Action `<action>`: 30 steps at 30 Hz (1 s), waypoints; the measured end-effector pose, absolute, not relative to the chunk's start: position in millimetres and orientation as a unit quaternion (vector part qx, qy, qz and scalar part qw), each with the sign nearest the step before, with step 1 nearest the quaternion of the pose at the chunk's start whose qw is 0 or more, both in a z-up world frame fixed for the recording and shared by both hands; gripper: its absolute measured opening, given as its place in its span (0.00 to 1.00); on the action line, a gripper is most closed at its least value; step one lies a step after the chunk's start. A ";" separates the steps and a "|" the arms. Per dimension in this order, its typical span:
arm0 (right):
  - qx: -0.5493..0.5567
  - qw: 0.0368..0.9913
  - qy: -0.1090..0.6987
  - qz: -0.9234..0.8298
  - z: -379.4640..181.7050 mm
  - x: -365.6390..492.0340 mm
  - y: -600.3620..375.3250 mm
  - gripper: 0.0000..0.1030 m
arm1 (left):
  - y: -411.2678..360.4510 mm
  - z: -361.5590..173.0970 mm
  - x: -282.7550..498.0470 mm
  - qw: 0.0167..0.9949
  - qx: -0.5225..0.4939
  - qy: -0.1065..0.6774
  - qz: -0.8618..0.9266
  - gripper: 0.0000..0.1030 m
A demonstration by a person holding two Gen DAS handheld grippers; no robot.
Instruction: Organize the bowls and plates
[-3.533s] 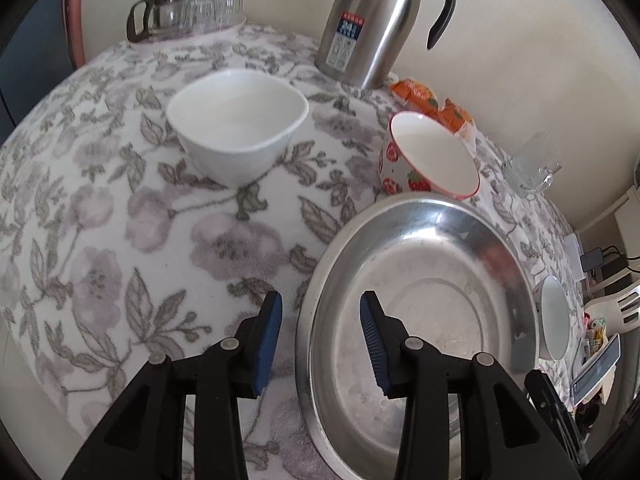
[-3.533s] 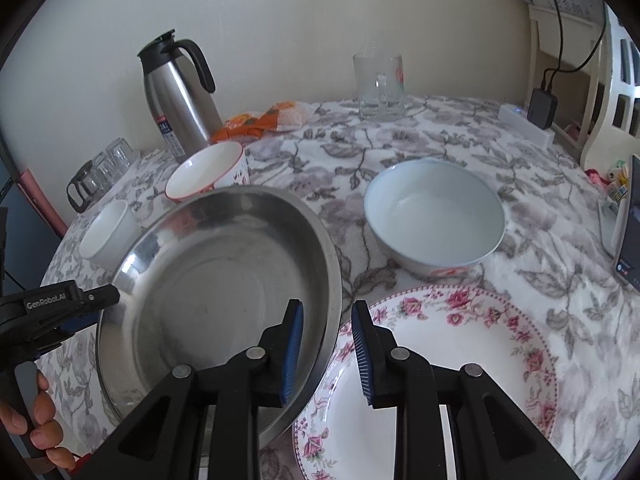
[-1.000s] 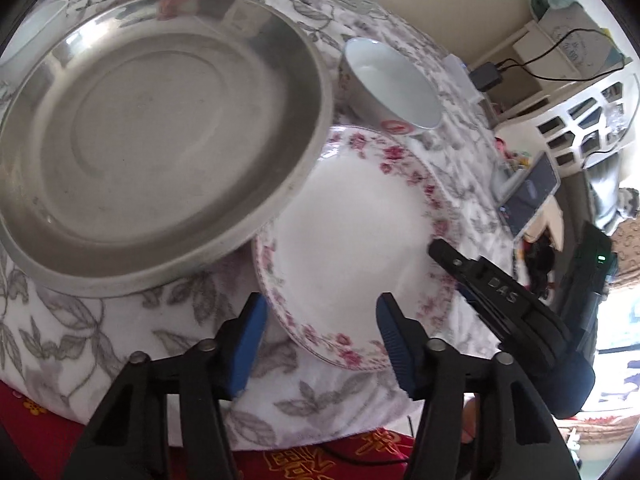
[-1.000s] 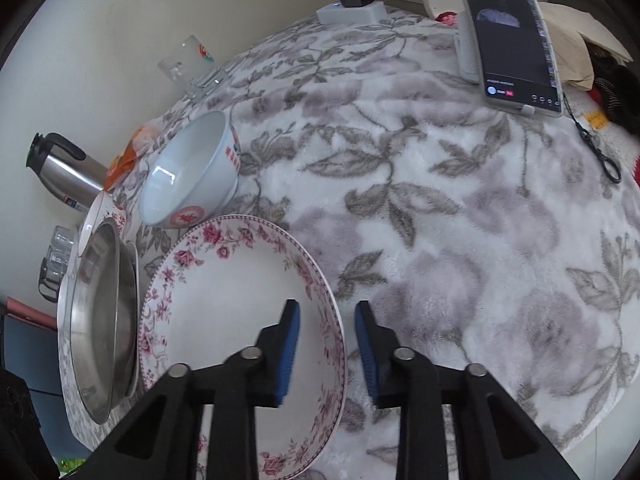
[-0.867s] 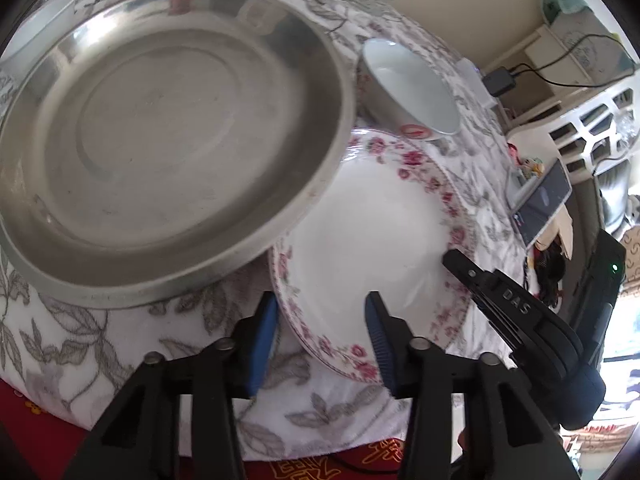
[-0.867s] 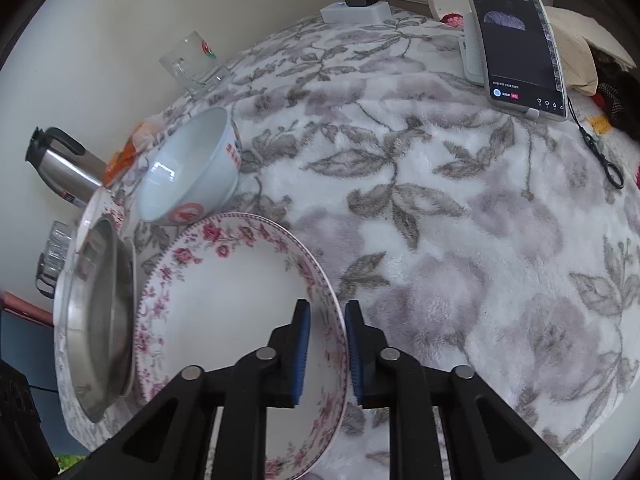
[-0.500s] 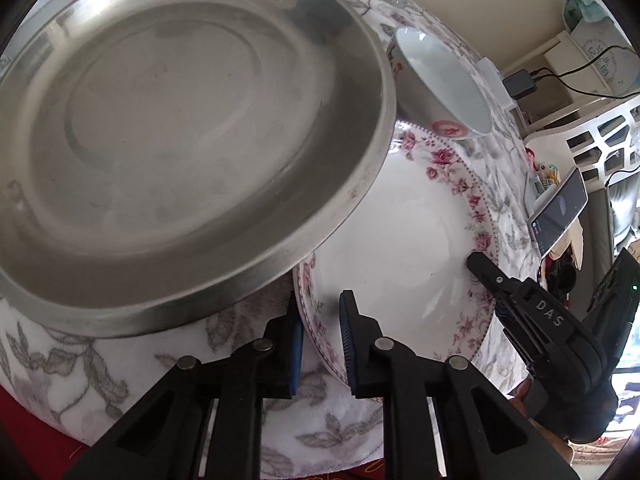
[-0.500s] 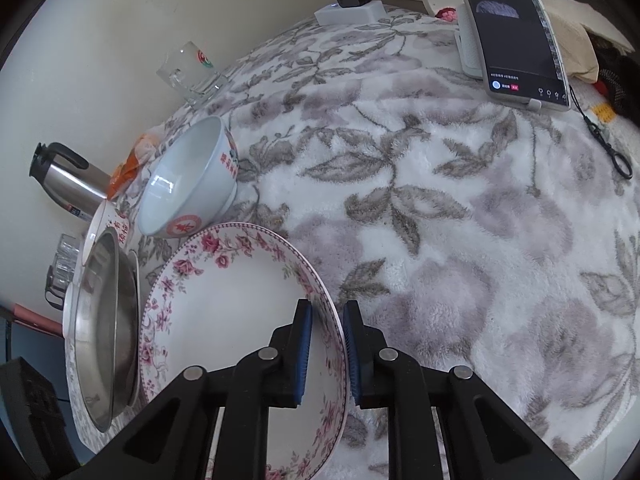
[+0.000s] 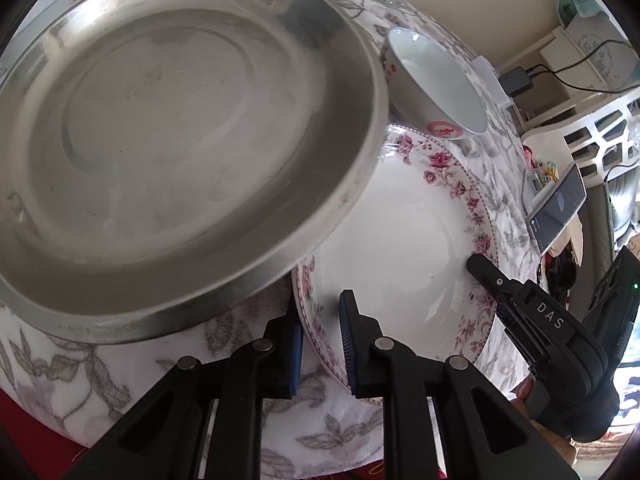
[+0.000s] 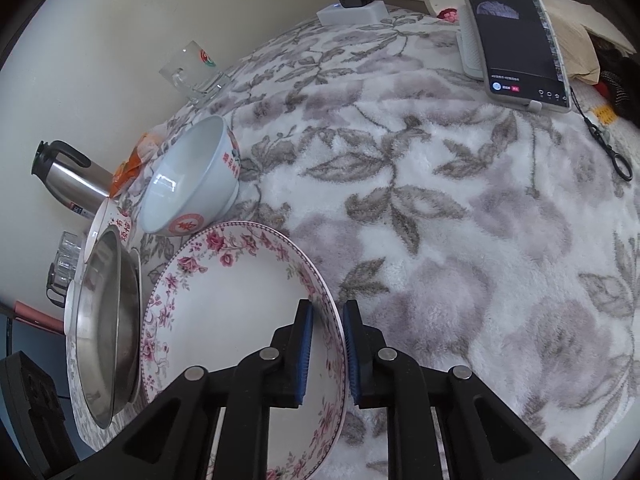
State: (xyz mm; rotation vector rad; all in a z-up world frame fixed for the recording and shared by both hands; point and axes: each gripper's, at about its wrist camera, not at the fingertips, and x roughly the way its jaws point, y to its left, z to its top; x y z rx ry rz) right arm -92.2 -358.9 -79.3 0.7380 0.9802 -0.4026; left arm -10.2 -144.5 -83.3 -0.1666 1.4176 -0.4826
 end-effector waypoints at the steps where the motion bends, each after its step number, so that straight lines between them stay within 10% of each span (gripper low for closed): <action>1: 0.344 0.799 0.455 -0.189 -78.5 -92.9 -359.3 0.15 | -146.8 -81.5 -11.2 0.731 -0.071 0.641 -0.223 0.17; 30: 0.329 0.830 0.384 -0.235 -34.2 -143.0 -372.9 0.15 | -172.7 -44.0 -31.9 0.751 -0.030 0.580 -0.314 0.18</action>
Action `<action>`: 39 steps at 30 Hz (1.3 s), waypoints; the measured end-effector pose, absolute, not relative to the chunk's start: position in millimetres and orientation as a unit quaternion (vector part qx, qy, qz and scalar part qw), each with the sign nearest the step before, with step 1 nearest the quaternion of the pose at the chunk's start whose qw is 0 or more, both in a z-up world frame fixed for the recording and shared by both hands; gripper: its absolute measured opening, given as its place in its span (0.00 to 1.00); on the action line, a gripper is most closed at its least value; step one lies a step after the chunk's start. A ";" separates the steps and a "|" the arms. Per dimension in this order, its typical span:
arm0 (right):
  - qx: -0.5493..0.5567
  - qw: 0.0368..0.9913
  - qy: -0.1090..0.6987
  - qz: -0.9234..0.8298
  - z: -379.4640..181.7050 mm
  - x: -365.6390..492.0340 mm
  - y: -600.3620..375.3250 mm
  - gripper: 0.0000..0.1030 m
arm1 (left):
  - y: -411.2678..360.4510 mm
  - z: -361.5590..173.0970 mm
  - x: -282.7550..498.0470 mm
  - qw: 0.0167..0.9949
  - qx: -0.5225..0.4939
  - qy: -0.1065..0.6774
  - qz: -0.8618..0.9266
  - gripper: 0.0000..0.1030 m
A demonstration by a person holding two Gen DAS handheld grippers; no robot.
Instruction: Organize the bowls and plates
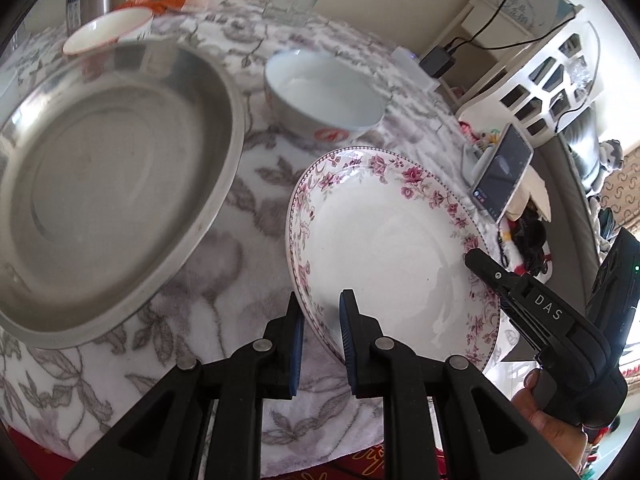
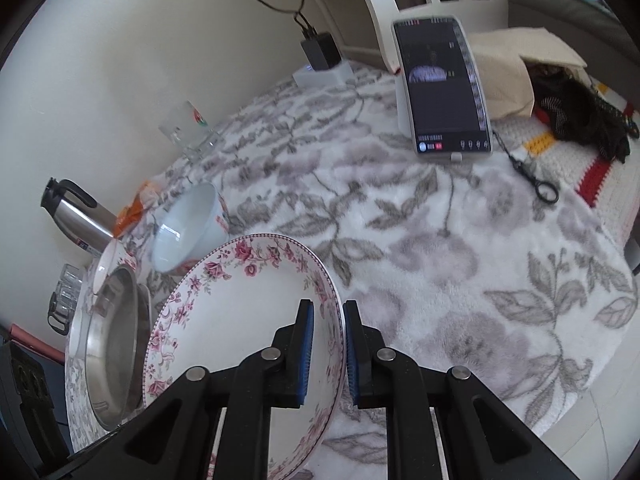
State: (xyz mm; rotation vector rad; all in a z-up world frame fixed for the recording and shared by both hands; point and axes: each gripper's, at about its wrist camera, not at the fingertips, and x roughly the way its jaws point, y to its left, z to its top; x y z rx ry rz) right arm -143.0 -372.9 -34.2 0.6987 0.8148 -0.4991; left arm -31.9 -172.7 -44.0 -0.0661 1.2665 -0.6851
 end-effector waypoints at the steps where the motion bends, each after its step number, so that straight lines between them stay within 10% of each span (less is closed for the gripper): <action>1: 0.329 0.833 0.379 -0.234 -31.4 -143.8 -372.0 0.15 | -171.1 -39.9 -31.9 0.754 -0.032 0.574 -0.318 0.18; 39: 0.240 0.881 0.379 -0.152 0.7 -50.0 -231.2 0.15 | -22.4 -1.1 46.0 0.812 -0.145 0.510 -0.244 0.18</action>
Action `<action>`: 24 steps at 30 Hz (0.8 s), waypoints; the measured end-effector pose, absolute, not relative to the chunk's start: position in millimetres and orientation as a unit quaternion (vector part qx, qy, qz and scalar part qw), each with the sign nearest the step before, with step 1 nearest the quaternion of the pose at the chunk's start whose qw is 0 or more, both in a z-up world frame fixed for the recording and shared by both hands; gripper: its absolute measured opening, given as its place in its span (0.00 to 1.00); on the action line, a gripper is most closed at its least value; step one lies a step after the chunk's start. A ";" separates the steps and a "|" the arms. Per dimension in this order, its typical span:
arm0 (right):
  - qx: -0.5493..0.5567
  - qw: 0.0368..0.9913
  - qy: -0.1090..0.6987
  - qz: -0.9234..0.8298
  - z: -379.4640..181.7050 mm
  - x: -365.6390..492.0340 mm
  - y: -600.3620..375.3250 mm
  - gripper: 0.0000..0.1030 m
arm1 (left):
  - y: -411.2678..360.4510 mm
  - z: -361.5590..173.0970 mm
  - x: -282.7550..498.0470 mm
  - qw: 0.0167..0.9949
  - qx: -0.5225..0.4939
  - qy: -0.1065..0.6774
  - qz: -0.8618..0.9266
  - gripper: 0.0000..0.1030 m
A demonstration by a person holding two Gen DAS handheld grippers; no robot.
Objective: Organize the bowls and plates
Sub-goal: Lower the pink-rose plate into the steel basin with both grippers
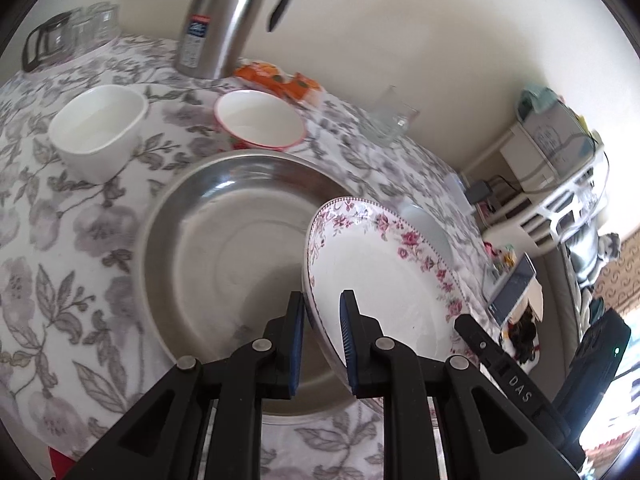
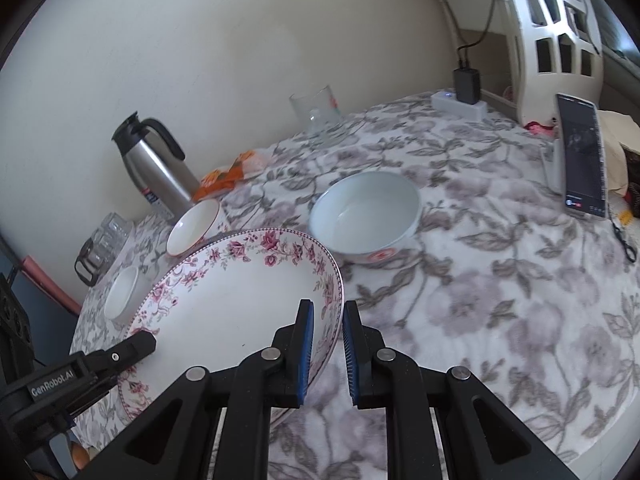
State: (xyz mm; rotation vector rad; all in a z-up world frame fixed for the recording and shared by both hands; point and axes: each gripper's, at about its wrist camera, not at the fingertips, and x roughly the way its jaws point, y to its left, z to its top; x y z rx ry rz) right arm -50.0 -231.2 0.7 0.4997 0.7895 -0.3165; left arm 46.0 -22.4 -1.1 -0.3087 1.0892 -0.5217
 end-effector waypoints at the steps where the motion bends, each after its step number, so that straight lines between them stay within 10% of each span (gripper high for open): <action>1: 0.236 0.881 0.382 -0.150 -0.9 -46.8 -227.4 0.15 | -18.9 -3.0 47.9 0.812 -0.148 0.512 -0.239 0.18; 24: 0.096 0.914 0.387 -0.069 -2.5 8.8 -142.9 0.15 | 22.1 -35.9 84.0 0.807 -0.177 0.539 -0.167 0.17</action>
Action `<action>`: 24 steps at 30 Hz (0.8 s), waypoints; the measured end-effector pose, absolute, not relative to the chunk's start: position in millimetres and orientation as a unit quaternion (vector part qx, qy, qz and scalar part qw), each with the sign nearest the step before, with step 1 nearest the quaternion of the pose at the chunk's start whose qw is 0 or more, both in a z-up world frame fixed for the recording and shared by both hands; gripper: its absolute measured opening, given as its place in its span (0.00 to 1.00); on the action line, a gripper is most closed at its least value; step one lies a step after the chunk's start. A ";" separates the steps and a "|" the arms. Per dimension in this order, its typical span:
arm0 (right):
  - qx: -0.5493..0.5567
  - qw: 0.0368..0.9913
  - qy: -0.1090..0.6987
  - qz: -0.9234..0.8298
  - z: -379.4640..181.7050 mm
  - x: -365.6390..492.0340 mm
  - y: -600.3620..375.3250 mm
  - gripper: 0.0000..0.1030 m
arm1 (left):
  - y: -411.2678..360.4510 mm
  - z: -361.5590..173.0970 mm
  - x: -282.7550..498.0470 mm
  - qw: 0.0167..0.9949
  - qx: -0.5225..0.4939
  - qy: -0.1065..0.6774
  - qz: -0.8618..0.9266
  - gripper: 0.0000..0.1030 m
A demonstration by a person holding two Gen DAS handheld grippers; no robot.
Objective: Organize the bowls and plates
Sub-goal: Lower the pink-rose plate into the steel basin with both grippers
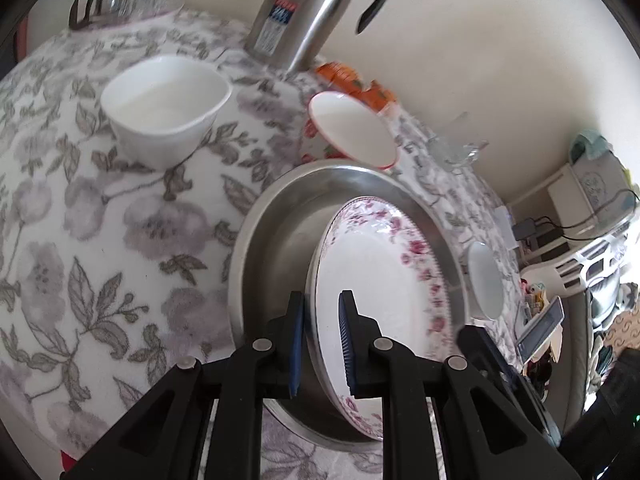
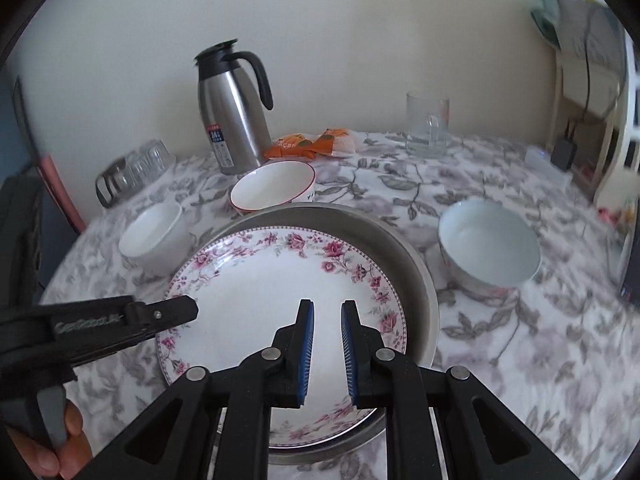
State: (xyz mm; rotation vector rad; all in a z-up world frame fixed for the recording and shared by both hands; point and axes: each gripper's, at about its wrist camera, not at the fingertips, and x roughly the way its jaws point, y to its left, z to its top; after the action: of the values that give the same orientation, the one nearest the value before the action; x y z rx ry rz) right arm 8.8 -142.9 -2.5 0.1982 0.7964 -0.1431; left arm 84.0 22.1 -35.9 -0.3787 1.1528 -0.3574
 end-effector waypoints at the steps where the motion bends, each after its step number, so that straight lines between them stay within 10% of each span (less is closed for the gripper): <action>1: 0.099 0.914 0.387 -0.069 -2.5 9.2 -145.1 0.15 | 24.1 -40.6 87.0 0.804 -0.178 0.544 -0.158 0.17; 24: 0.218 0.876 0.412 -0.124 -27.7 18.8 -219.1 0.15 | 8.3 -61.0 118.3 0.816 -0.157 0.540 -0.135 0.16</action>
State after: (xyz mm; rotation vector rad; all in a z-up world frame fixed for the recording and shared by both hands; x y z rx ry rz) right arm 18.8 -219.1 -27.7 0.4551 0.8603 -0.2583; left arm 118.3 8.3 -61.0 -0.3356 1.1513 -0.2874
